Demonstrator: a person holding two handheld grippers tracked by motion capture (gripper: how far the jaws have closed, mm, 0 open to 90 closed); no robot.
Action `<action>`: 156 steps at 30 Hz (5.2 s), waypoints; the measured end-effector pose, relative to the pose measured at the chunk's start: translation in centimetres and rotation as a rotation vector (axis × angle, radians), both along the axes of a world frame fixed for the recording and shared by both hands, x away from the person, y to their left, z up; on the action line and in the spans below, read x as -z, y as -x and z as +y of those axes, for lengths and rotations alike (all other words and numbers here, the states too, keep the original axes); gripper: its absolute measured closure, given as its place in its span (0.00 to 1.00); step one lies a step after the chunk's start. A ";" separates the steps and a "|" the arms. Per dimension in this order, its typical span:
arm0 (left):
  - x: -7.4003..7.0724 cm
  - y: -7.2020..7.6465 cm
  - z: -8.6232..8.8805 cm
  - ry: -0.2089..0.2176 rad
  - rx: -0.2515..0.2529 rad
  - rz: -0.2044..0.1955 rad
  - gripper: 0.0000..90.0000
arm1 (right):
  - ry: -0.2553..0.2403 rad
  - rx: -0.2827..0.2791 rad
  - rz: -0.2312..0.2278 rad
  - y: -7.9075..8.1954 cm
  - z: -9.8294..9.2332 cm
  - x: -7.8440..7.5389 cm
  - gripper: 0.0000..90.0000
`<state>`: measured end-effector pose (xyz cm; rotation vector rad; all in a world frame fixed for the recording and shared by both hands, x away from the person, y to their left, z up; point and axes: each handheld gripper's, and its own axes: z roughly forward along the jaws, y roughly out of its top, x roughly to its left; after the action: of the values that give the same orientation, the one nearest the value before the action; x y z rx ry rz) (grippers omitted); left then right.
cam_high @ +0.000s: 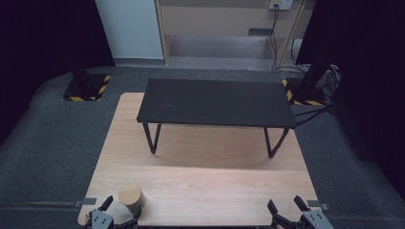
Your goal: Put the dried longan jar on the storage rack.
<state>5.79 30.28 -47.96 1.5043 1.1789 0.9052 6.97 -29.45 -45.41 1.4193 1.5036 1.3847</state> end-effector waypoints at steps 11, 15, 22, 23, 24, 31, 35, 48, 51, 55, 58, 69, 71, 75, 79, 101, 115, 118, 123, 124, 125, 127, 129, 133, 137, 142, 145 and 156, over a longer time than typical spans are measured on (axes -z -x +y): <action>0.3 0.0 0.0 0.004 -0.006 -0.001 0.00 | 0.003 -0.006 -0.003 0.0 0.2 -0.2 0.02; 0.4 -0.1 -0.1 -0.001 -0.005 0.005 0.00 | 0.004 -0.003 0.000 0.1 0.2 -0.1 0.02; 0.9 -1.3 -0.3 -0.011 -0.005 0.037 0.00 | 0.006 0.006 0.006 0.2 0.1 0.0 0.03; 1.0 -1.5 -0.3 -0.014 -0.006 0.046 0.00 | 0.004 0.008 0.008 0.2 0.1 0.0 0.03; 1.2 -2.0 -0.4 -0.020 -0.005 0.059 0.00 | 0.006 0.009 0.009 0.1 0.1 0.1 0.03; 1.7 -3.0 -0.4 -0.035 0.008 0.079 0.06 | 0.007 0.017 0.016 0.1 0.1 0.1 0.03; 1.9 -3.1 -0.3 -0.024 0.003 0.079 0.11 | 0.007 0.018 0.016 0.0 0.0 0.1 0.03; -0.1 -3.0 0.4 -0.024 0.038 0.080 0.27 | 0.004 0.018 0.010 0.0 0.2 0.0 0.04; -2.2 -3.3 0.6 -0.030 0.063 0.080 0.27 | 0.007 0.015 0.006 0.0 0.3 -0.1 0.04; -5.0 -4.2 1.0 -0.016 0.105 0.066 0.27 | 0.009 0.011 0.006 -0.2 0.4 0.0 0.04; -7.2 -5.2 1.1 0.006 0.138 0.049 0.27 | 0.013 0.004 0.007 -0.3 0.4 0.0 0.04; -13.4 -8.7 0.8 -0.007 0.200 -0.030 0.27 | 0.022 -0.026 0.007 -0.7 0.7 -0.1 0.05; -14.5 -9.3 0.7 -0.022 0.202 -0.039 0.27 | 0.023 -0.026 0.007 -0.6 0.7 -0.1 0.05; -16.1 -10.2 0.5 -0.035 0.208 -0.058 0.27 | 0.021 -0.023 0.006 -0.6 0.6 -0.1 0.05; -17.6 -11.4 0.1 -0.040 0.211 -0.081 0.27 | 0.021 -0.019 0.007 -0.5 0.5 -0.3 0.05; -21.1 -21.0 -2.5 -0.062 0.209 -0.082 0.27 | 0.021 -0.001 -0.003 -0.1 0.0 -0.9 0.05; -20.5 -26.0 -4.4 -0.100 0.185 -0.043 0.27 | 0.024 0.036 0.001 0.6 -0.4 -1.1 0.05; -20.4 -26.5 -4.6 -0.100 0.188 -0.032 0.27 | 0.025 0.040 0.003 0.7 -0.5 -1.1 0.06; -20.0 -27.5 -4.6 -0.082 0.187 -0.010 0.27 | 0.025 0.052 0.005 0.9 -0.7 -1.1 0.06; -20.0 -27.5 -4.6 -0.082 0.187 -0.010 0.27 | 0.023 0.052 0.008 0.9 -0.8 -1.1 0.06; -19.9 -27.7 -4.6 -0.081 0.188 -0.006 0.27 | 0.023 0.053 0.009 0.9 -0.8 -1.1 0.06; -19.9 -28.0 -4.6 -0.077 0.187 0.008 0.27 | 0.023 0.054 0.009 0.9 -0.8 -1.1 0.06; -19.7 -28.6 -4.5 -0.066 0.189 0.027 0.27 | 0.024 0.055 0.009 0.9 -0.8 -1.0 0.06; -19.7 -28.8 -4.3 -0.054 0.192 0.032 0.27 | 0.027 0.056 0.009 0.9 -0.8 -1.0 0.06; -19.7 -29.1 -4.0 -0.041 0.200 0.040 0.27 | 0.026 0.054 0.013 0.8 -0.8 -1.0 0.06; -19.7 -29.0 -4.1 -0.042 0.200 0.040 0.27 | 0.027 0.050 0.013 0.6 -0.7 -1.0 0.06; -19.7 -29.0 -4.0 -0.042 0.200 0.040 0.27 | 0.027 0.048 0.014 0.6 -0.6 -1.0 0.06; -19.6 -29.1 -3.6 -0.018 0.208 0.045 0.11 | 0.024 0.045 0.016 0.7 -0.8 -1.0 0.05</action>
<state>34.86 26.72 -28.33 1.6354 1.0255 0.7465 6.22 -30.21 -44.36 1.4442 1.4841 1.3268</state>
